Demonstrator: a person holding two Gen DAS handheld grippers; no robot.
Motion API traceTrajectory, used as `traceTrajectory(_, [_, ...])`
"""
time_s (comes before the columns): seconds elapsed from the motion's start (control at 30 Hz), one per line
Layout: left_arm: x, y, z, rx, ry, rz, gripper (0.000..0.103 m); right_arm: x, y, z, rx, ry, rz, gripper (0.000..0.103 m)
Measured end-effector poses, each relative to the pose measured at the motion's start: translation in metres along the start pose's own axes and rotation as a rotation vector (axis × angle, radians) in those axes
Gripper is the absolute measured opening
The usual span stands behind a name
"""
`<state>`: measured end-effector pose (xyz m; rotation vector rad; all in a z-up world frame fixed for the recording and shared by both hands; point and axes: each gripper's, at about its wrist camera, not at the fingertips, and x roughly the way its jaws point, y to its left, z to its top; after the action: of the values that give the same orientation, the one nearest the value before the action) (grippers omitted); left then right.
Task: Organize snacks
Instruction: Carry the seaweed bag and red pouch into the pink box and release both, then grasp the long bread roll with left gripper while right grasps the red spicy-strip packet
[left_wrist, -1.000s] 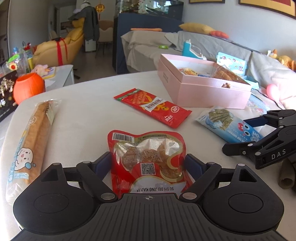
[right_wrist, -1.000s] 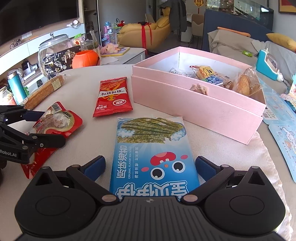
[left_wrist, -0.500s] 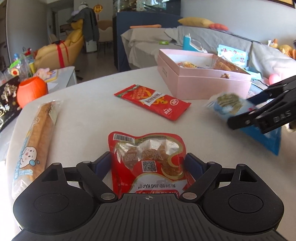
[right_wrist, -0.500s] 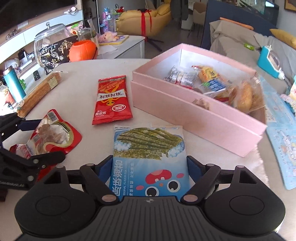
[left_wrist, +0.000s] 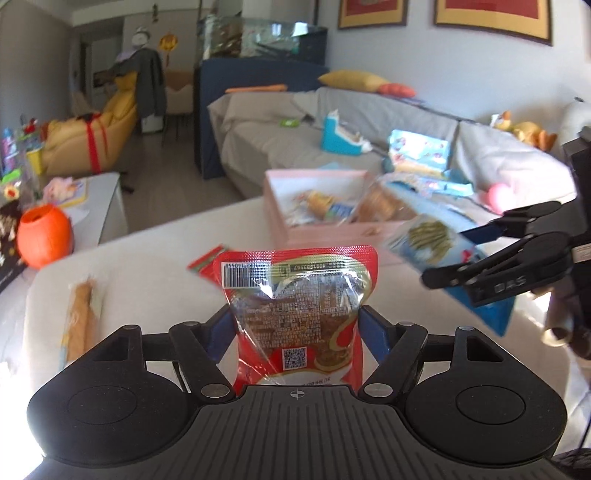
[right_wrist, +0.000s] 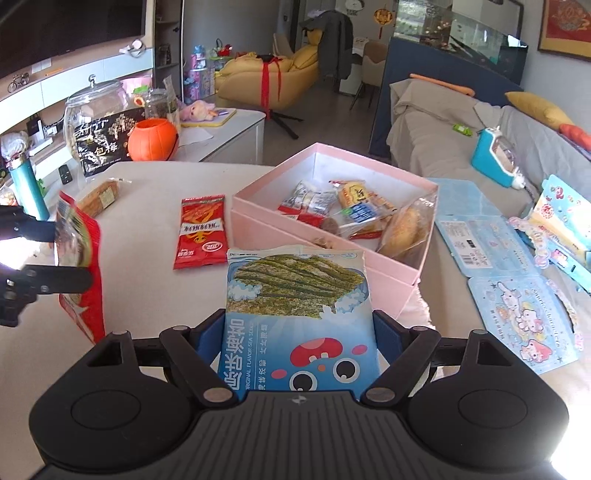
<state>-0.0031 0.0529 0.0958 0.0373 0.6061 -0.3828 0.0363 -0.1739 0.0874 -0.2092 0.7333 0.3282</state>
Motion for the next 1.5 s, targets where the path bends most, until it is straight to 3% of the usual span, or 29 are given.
traceTrajectory(0.23, [0.001,-0.004,0.071,-0.026,-0.122,-0.112,0.077,-0.025,-0.025,0.021,0.013,-0.077,-0.03,0.082])
traceTrajectory(0.37, [0.024,-0.01,0.136,-0.007,-0.203,-0.178,0.078,-0.056,-0.059,0.066,0.065,-0.193,-0.064,0.082])
traceTrajectory(0.47, [0.074,-0.007,0.171,-0.055,-0.159,-0.232,0.073,-0.066,-0.079,0.11,0.093,-0.264,-0.087,0.082])
traceTrajectory(0.53, [0.13,0.005,0.175,-0.142,-0.041,-0.286,0.074,-0.061,-0.088,0.136,0.115,-0.285,-0.085,0.083])
traceTrajectory(0.6, [0.176,0.017,0.16,-0.208,0.029,-0.252,0.072,-0.043,-0.097,0.16,0.166,-0.286,-0.057,0.086])
traceTrajectory(0.67, [0.19,0.036,0.14,-0.276,0.026,-0.224,0.071,-0.013,-0.098,0.173,0.181,-0.27,-0.035,0.092])
traceTrajectory(0.73, [0.178,0.053,0.123,-0.323,0.005,-0.238,0.071,0.032,-0.095,0.18,0.159,-0.146,-0.028,0.092])
traceTrajectory(0.8, [0.153,0.068,0.109,-0.283,-0.011,-0.17,0.071,0.063,-0.095,0.175,0.189,-0.045,-0.027,0.092])
traceTrajectory(0.9, [0.115,0.08,0.085,-0.154,-0.003,0.012,0.071,0.088,-0.098,0.159,0.207,0.001,-0.011,0.092])
traceTrajectory(0.97, [0.095,0.091,0.068,-0.122,-0.001,0.117,0.071,0.096,-0.093,0.148,0.202,0.02,-0.025,0.092])
traceTrajectory(1.07, [0.066,0.113,0.043,-0.143,-0.018,0.256,0.071,0.097,-0.077,0.132,0.183,0.036,-0.009,0.092])
traceTrajectory(1.17, [0.052,0.143,0.022,-0.229,0.022,0.388,0.071,0.09,-0.052,0.118,0.128,0.027,0.031,0.092])
traceTrajectory(1.27, [0.051,0.167,0.005,-0.296,0.078,0.441,0.071,0.083,-0.016,0.109,0.071,0.016,0.091,0.092])
traceTrajectory(1.4, [0.054,0.18,-0.011,-0.297,0.13,0.43,0.066,0.077,0.039,0.102,-0.018,0.017,0.202,0.092])
traceTrajectory(1.47, [0.056,0.18,-0.016,-0.298,0.136,0.412,0.05,0.082,0.064,0.098,-0.054,0.043,0.245,0.092])
traceTrajectory(1.5, [0.056,0.176,-0.021,-0.295,0.136,0.408,0.047,0.086,0.075,0.096,-0.068,0.057,0.248,0.092])
